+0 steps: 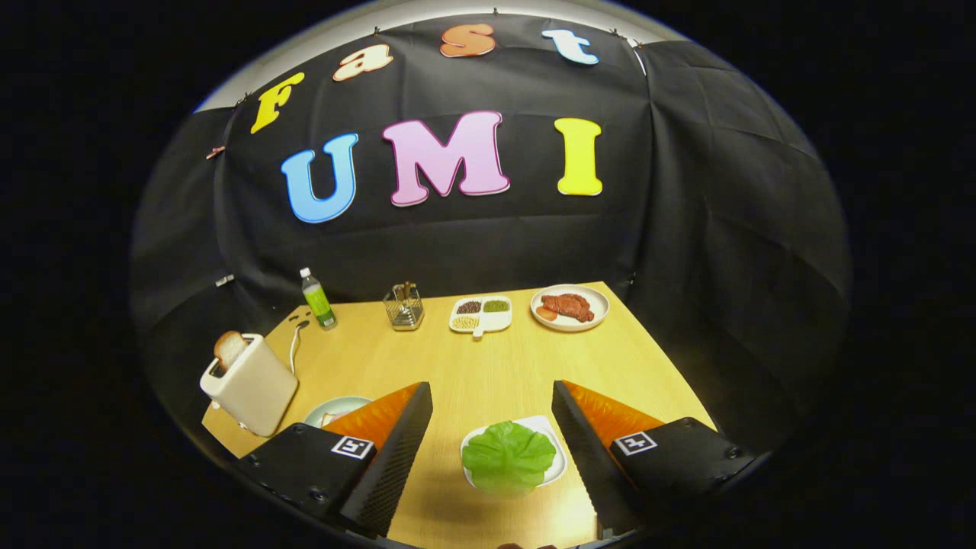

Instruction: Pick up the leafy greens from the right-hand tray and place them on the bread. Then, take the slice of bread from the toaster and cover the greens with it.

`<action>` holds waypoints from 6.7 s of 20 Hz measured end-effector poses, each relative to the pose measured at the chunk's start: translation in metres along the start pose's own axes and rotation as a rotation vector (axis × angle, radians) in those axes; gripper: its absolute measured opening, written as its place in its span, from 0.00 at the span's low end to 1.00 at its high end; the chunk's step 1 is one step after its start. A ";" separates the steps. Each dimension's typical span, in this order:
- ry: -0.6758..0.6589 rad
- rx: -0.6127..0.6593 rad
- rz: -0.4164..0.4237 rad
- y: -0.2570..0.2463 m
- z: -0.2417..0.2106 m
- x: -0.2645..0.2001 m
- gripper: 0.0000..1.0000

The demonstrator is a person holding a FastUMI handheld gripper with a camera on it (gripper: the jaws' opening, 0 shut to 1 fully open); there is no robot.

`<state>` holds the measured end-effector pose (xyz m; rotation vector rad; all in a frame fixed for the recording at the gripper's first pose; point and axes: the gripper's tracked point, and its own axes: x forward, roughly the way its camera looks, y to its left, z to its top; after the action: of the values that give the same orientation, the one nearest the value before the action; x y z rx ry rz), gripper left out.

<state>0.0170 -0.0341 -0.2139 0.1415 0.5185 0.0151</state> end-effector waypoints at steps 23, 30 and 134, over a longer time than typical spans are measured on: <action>0.455 -0.167 0.114 -0.023 -0.185 0.098 0.98; 0.460 -0.201 0.136 -0.019 -0.188 0.097 0.92; 0.199 -0.348 0.590 0.491 -0.031 0.064 1.00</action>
<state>0.0680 0.4593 -0.2044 -0.0530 0.6494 0.6983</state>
